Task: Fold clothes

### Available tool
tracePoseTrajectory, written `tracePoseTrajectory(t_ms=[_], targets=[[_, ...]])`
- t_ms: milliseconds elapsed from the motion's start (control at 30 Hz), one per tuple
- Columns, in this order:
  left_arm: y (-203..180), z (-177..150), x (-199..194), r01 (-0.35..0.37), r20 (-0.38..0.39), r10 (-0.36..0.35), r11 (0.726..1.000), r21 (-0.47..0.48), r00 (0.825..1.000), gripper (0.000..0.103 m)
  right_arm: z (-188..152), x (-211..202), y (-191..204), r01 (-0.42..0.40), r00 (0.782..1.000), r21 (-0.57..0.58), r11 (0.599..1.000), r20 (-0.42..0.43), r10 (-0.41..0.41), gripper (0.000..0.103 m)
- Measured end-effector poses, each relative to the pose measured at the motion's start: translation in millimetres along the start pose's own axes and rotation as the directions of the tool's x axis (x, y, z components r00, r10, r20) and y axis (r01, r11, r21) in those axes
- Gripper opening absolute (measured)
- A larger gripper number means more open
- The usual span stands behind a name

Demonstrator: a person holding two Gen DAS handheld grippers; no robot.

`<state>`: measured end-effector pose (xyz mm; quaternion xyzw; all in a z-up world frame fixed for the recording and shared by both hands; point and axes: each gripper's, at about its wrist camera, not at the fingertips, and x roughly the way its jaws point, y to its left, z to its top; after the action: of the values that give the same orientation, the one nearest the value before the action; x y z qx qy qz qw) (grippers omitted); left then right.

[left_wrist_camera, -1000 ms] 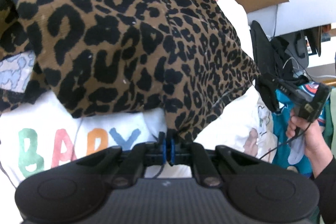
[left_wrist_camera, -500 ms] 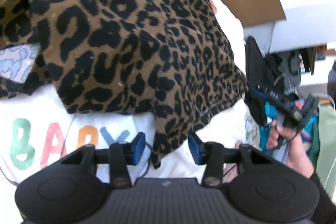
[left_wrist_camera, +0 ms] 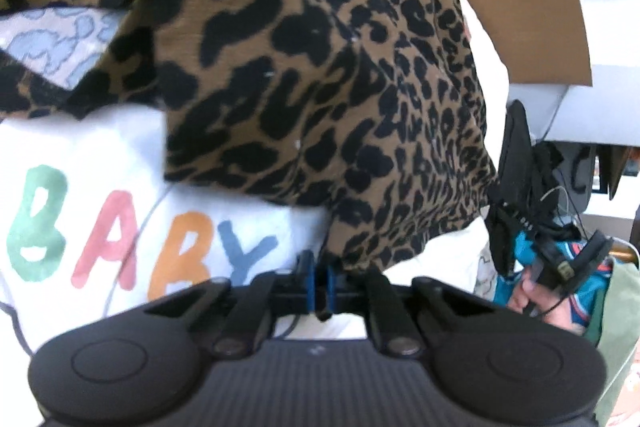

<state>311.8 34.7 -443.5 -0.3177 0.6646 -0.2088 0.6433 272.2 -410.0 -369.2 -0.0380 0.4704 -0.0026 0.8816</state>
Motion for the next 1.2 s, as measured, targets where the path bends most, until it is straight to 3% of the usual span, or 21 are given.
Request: tracePoseTrajectory(t_ms=[133,233,333,467,667,733,800,1000,1200], targets=[[-5.7,-2.1,-5.0,-0.003,-0.028,0.004,0.998,0.064,1.0,0.005,2.6,-3.9,-2.2,0.017,1.0,-0.002,1.0,-0.001,-0.017,0.003],[-9.3,-5.6,-8.4,-0.04,-0.055,0.049,0.988,0.149,0.997,0.005,4.7,-5.4,-3.7,0.031,1.0,-0.001,1.0,-0.002,-0.031,0.002],[-17.9,-11.0,-13.1,-0.122,-0.043,0.138,0.958,0.261,0.99,0.0,6.3,-3.7,-3.2,0.038,0.999,0.001,0.999,-0.003,-0.038,0.002],[-32.7,-14.3,-26.8,-0.132,0.002,0.14,0.93,0.344,0.99,0.002,7.8,-1.7,-2.7,0.047,0.999,0.004,0.999,-0.005,-0.047,0.002],[-63.8,-20.1,-37.7,-0.078,0.028,0.074,0.868,0.49,0.997,0.003,6.3,0.4,-1.6,0.048,0.999,0.002,0.999,-0.01,-0.048,0.003],[-72.8,-24.1,-33.3,-0.065,0.04,0.052,0.844,0.532,0.998,0.009,5.8,0.7,-1.4,0.048,0.999,0.0,0.999,-0.01,-0.048,0.003],[-78.2,-27.7,-25.6,-0.07,0.062,0.043,0.82,0.568,0.997,0.022,4.9,1.6,-0.8,0.048,0.999,-0.003,0.999,-0.012,-0.048,0.003],[-79.0,-28.8,-1.5,-0.142,0.107,0.095,0.733,0.665,0.99,0.023,2.6,4.1,0.8,0.045,0.999,-0.008,0.999,-0.018,-0.045,0.003],[-70.3,-26.2,2.6,-0.195,0.133,0.142,0.692,0.695,0.981,0.023,1.4,6.6,0.0,0.034,0.999,0.0,0.999,-0.023,-0.034,0.003]])
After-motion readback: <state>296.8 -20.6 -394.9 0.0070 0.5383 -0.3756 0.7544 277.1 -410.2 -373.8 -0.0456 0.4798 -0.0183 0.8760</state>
